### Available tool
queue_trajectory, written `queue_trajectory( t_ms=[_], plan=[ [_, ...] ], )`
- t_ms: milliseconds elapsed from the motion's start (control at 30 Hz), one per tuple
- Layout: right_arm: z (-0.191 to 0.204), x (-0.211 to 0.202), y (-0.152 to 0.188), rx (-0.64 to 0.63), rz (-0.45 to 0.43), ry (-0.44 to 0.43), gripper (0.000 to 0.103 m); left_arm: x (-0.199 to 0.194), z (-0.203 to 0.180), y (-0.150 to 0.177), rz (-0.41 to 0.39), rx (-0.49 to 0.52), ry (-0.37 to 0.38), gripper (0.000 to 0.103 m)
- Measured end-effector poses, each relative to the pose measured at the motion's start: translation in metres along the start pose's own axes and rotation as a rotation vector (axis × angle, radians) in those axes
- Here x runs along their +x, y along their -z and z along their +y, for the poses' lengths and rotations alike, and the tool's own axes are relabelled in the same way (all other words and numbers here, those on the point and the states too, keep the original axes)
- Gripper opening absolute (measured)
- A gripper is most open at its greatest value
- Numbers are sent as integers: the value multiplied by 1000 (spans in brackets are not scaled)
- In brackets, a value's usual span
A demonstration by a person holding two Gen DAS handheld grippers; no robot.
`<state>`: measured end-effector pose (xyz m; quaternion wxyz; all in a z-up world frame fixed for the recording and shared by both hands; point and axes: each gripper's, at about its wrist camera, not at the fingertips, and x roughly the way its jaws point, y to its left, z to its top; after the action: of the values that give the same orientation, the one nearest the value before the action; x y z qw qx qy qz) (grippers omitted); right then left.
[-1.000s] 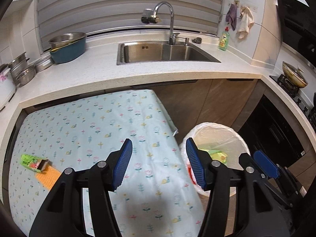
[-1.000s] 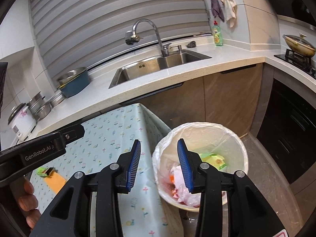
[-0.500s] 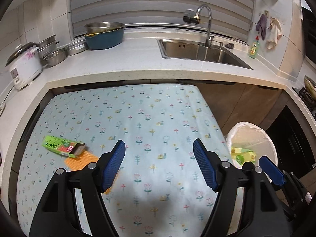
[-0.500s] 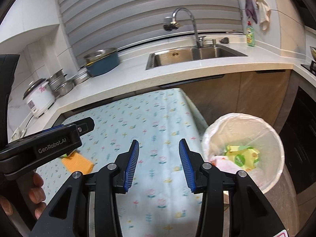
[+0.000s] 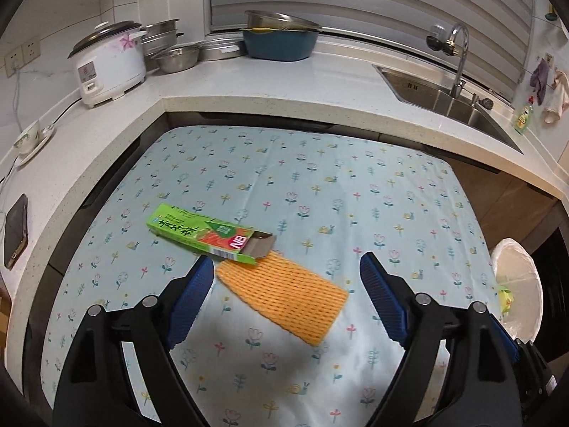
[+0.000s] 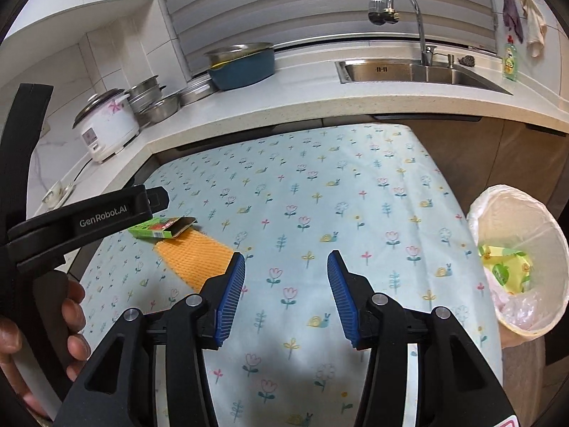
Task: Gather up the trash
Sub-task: 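Move both grippers back to the green juice box and orange mesh sleeve, then grasp the green NB juice box with the left gripper while the right gripper grasps the orange mesh sleeve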
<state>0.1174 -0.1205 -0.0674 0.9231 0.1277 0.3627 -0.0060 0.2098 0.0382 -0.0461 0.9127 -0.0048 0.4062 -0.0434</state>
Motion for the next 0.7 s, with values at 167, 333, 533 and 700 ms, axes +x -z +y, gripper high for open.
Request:
queue_trajectory(
  t_ms=[167,333,533,700],
  plan=[
    [24,22,3,-25,36,-20,48,16,34,-1,25,-58,-32,85],
    [41,49,7,-28,82,-41,48,39,65,-3,84,-125,-50,85],
    [59,79,8,-45,125,-55,48,71,99,-9,156,-240,-45,85],
    [68,104,2,-54,148,-60,48,99,117,-19,205,-318,-47,85]
  ],
)
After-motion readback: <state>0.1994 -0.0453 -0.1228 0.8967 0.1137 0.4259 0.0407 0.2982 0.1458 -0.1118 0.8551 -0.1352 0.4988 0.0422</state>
